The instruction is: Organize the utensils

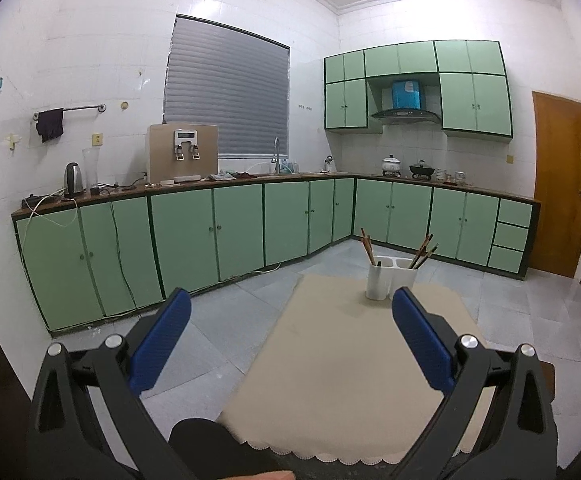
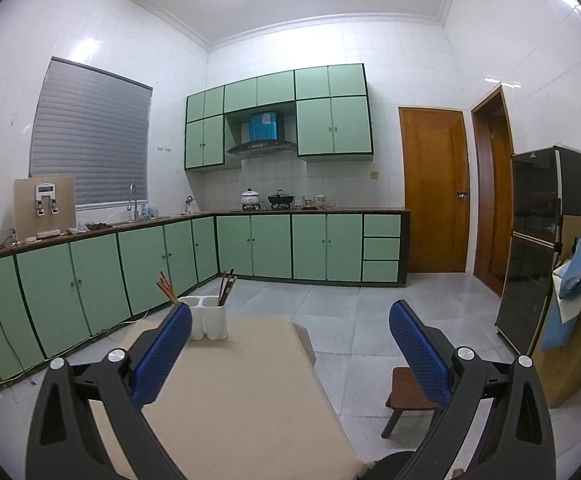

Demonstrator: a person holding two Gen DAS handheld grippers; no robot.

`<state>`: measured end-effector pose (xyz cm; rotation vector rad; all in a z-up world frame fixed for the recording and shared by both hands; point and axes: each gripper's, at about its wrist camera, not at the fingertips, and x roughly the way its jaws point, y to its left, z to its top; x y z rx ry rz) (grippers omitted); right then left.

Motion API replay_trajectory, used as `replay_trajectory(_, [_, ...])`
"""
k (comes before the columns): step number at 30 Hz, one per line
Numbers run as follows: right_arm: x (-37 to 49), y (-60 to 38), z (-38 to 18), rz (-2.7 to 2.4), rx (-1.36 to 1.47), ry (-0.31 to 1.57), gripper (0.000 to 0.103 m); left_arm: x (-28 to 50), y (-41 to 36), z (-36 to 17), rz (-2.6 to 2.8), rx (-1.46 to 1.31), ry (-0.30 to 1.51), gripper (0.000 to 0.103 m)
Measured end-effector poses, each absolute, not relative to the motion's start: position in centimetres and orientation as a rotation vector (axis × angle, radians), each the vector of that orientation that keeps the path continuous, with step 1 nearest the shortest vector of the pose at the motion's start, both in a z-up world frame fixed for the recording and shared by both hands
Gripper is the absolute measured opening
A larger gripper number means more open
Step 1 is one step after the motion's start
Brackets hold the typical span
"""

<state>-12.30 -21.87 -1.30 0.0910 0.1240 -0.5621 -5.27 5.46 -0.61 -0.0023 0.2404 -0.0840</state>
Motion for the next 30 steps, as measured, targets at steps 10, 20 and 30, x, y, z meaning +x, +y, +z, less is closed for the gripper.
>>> replay_trajectory(10, [-12.2, -21.7, -1.5, -0.551, 0.089, 0.138, 0.097, -5.4, 5.2, -0.2, -0.065, 0.0, 0.224, 0.098])
replay_trajectory(20, [-12.5, -21.8, -1.5, -0.55, 0.093, 0.143, 0.097, -5.8, 4.8, 0.1, -0.044, 0.011, 0.205, 0.098])
replay_trajectory(30, [-12.5, -21.9, -1.5, -0.553, 0.098, 0.136, 0.097, -5.9, 4.5, 0.4, -0.035, 0.009, 0.199, 0.098])
